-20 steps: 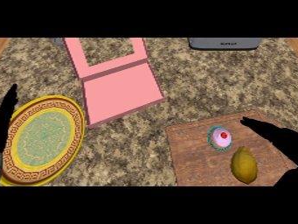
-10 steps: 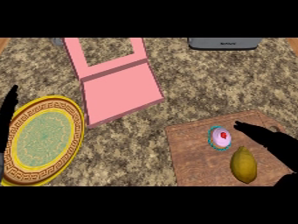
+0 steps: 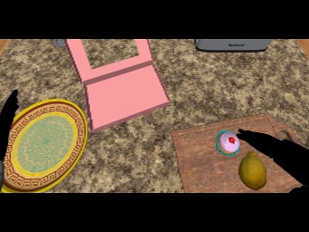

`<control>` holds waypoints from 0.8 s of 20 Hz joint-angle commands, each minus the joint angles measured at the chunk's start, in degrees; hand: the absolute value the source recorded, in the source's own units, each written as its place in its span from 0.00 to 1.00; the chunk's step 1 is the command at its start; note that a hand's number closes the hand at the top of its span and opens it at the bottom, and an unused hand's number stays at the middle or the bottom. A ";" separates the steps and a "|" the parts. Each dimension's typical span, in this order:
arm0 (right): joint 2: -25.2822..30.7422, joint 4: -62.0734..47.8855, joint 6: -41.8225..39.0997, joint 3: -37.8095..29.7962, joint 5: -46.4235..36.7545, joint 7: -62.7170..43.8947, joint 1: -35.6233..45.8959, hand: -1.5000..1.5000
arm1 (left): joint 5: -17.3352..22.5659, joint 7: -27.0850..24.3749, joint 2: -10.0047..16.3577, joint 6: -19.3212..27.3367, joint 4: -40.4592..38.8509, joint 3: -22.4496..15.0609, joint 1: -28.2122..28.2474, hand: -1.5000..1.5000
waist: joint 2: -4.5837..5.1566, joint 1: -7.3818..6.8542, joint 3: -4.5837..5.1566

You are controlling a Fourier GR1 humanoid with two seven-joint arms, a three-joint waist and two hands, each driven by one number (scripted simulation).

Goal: Pick the lemon from the cutting board and place it in the cardboard box

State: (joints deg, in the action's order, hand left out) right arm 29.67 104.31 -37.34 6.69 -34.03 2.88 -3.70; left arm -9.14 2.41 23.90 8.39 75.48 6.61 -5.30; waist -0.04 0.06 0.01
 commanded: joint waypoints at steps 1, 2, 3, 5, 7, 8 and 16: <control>-2.32 1.70 -0.47 3.15 -5.02 -4.24 -1.16 0.00 | -0.60 0.64 -0.15 -1.15 2.02 0.53 1.18 0.50 | -0.02 -0.07 -0.01; -0.54 3.79 -1.00 1.77 -4.56 -2.89 -5.07 0.00 | -0.94 3.99 -0.85 -0.08 4.58 0.30 0.41 0.50 | -0.06 0.12 -0.02; -1.87 -4.46 0.86 1.96 -6.46 -1.51 -0.08 0.00 | -0.19 0.09 -0.01 -2.11 2.76 1.22 2.97 0.50 | 0.03 -0.28 -0.02; -3.51 -2.55 1.59 2.92 -8.30 -3.09 -2.89 0.00 | -2.19 0.48 -1.97 0.00 2.64 0.67 1.76 0.50 | 0.01 -0.03 -0.02; -5.61 -5.28 0.64 4.01 -9.49 -5.02 0.53 0.00 | -1.88 -3.22 -2.04 -0.63 -3.22 2.08 -0.48 0.50 | 0.07 -0.04 0.00; -6.30 -5.02 0.71 3.26 -9.39 -4.19 0.42 0.00 | -3.40 -1.66 -3.33 -0.33 1.89 0.49 3.28 0.50 | 0.02 -0.15 -0.01; -11.54 -9.30 16.63 5.72 -20.31 -2.93 3.79 1.00 | -4.10 0.27 -3.64 -0.74 2.80 1.39 1.54 0.50 | 0.01 -0.20 -0.02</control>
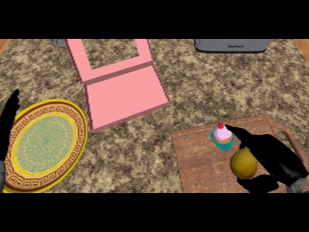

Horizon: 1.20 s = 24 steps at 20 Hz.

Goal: Pick the lemon from the cutting board and place it in the cardboard box

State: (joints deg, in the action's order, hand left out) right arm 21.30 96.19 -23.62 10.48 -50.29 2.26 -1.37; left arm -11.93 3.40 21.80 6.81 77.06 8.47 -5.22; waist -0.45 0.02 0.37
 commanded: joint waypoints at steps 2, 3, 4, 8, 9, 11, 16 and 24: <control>-1.87 -3.12 5.78 1.99 -6.61 0.35 1.99 1.00 | -2.21 -2.92 -2.79 1.94 -2.93 -0.46 0.95 0.50 | 0.48 -0.05 -0.36; -1.02 -2.33 7.09 0.40 -6.25 2.18 -0.19 1.00 | -0.64 3.99 0.36 -1.90 2.66 0.72 -0.94 0.50 | 0.41 -0.02 -0.38; -2.12 -3.78 9.93 0.45 -7.67 2.17 1.29 1.00 | -1.99 3.84 -1.00 0.07 2.15 0.05 -1.22 0.50 | 0.43 -0.05 -0.38; -4.73 6.63 12.34 -0.42 -9.69 -5.47 -2.98 1.00 | -0.89 -0.21 -0.22 -0.87 -2.87 1.84 -1.14 0.50 | 0.31 0.72 -0.32; -7.48 5.02 13.39 -0.04 -12.19 -10.77 -2.83 1.00 | -0.21 -1.27 -1.25 -0.83 1.46 1.27 2.67 0.50 | 0.20 0.15 -0.32; -12.84 7.93 12.77 1.44 -16.73 -22.25 -1.79 1.00 | -0.92 -0.25 -0.58 -0.89 1.50 0.94 1.90 0.50 | -0.03 0.35 -0.21; -20.95 15.87 12.53 9.56 -30.23 -40.40 -2.61 1.00 | -1.53 -1.51 -0.01 0.07 -0.66 1.92 0.35 0.50 | 0.07 0.84 -0.17; -21.25 20.27 8.32 22.70 -37.46 -51.44 15.78 1.00 | -0.36 0.59 -0.15 -2.60 -0.23 1.64 -0.77 0.50 | 0.41 -0.59 -0.30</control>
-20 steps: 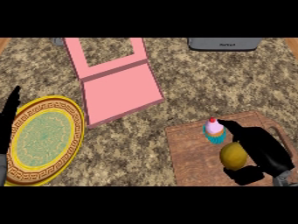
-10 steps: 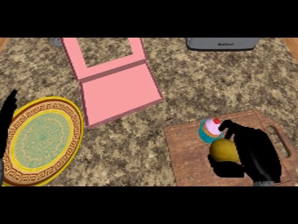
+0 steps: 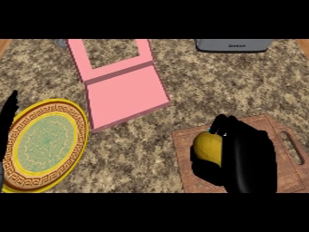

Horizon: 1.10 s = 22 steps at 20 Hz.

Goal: Pick the lemon from the cutting board and place it in the cardboard box

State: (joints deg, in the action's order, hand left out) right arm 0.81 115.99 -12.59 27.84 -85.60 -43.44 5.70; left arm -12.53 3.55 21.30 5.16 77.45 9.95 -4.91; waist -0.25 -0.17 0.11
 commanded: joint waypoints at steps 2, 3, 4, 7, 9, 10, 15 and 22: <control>-0.78 2.34 -5.58 10.10 -1.20 -10.14 11.41 1.00 | -0.29 0.92 -1.09 -0.14 1.05 -0.65 -0.42 0.50 | 0.12 -0.40 -0.07; -0.79 -3.26 -2.44 9.33 1.72 -11.16 15.19 1.00 | -1.28 4.36 -0.35 -0.28 0.63 -1.07 -4.14 0.50 | 0.28 -0.44 -0.09; -0.80 -4.71 -2.97 7.55 4.13 -11.23 17.80 1.00 | -1.46 -0.76 -1.88 0.69 0.90 -1.07 0.89 0.50 | 0.27 -0.58 -0.08; -0.80 -7.30 -3.16 4.75 13.81 -15.45 27.61 1.00 | -1.62 -0.09 -0.82 0.79 -3.39 0.06 -4.09 0.50 | 0.42 -0.74 -0.06; -0.81 -12.44 4.12 3.42 16.24 -15.23 29.97 1.00 | -0.59 -0.69 -0.84 -0.51 0.45 0.00 0.14 0.50 | 0.38 -1.51 -0.09; -0.81 -11.04 2.66 4.49 19.18 -19.62 34.57 1.00 | -3.57 -1.51 -4.51 3.02 -2.14 -2.84 -1.54 0.50 | 0.44 -1.53 -0.04; -0.80 -26.83 13.05 -1.79 25.99 -18.73 44.93 1.00 | -2.19 -0.34 -1.27 0.00 -3.77 -0.80 -4.63 0.50 | 0.66 -1.71 -0.05; -0.80 -46.94 24.78 -8.73 34.66 -15.53 56.97 1.00 | -1.42 -0.79 -1.38 -1.11 -1.83 -0.87 -3.61 0.50 | 1.00 -3.27 -0.04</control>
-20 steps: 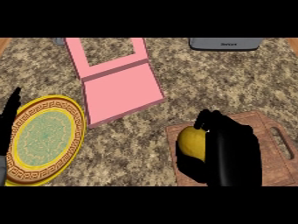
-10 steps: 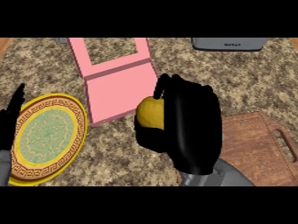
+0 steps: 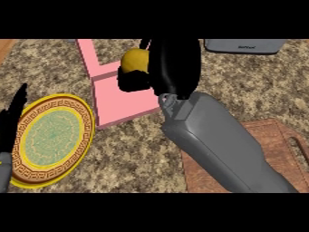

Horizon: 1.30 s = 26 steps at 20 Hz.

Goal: Pick the lemon from the cutting board and place it in the cardboard box

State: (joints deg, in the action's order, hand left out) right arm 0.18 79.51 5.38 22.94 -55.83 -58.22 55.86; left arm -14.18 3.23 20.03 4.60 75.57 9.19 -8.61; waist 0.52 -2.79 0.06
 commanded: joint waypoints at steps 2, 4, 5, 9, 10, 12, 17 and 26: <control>-0.18 -17.55 10.15 -3.21 7.66 1.62 8.95 1.00 | -0.21 0.51 -0.76 -0.25 0.62 -0.70 -0.58 0.50 | 0.24 -0.58 0.01; -0.18 -21.99 16.26 -0.39 9.74 2.08 10.09 1.00 | -1.31 1.37 -2.30 1.20 -0.07 -1.64 -1.64 0.50 | 0.35 -0.76 0.02; -0.18 -26.13 15.27 -3.29 11.09 4.76 12.52 1.00 | -1.89 -1.64 -1.07 1.08 -1.13 -1.17 -0.08 0.50 | 0.57 -1.17 0.05; -0.18 -37.06 19.45 -4.25 14.41 7.97 17.16 1.00 | -1.48 1.45 -0.65 0.28 -0.64 -1.06 -3.97 0.50 | 0.97 -2.02 0.06; -0.18 -39.03 22.37 -1.93 15.28 9.05 15.65 1.00 | -1.31 0.44 -1.42 0.66 -0.72 -1.23 -4.01 0.50 | 1.05 -2.42 0.07; -0.18 -44.20 23.17 -1.38 14.59 10.08 16.76 1.00 | -1.40 0.68 -2.22 0.29 0.08 -2.07 -1.90 0.50 | 0.90 -2.37 0.06; -0.18 -49.62 26.37 -7.92 22.26 12.15 16.96 0.00 | -0.48 -0.51 -0.81 -0.82 -1.05 -0.88 -3.90 0.50 | 1.57 -3.32 0.02; -0.18 -54.73 35.46 -5.45 28.35 21.66 18.10 0.00 | -1.47 1.40 -0.96 -1.35 0.91 -2.16 -3.90 0.50 | 1.22 -4.04 -0.05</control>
State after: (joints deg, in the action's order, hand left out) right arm 0.05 26.87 36.48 17.25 -29.16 -40.47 73.23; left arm -15.50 3.51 18.75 3.59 75.04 7.18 -12.66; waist 1.93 -6.85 0.05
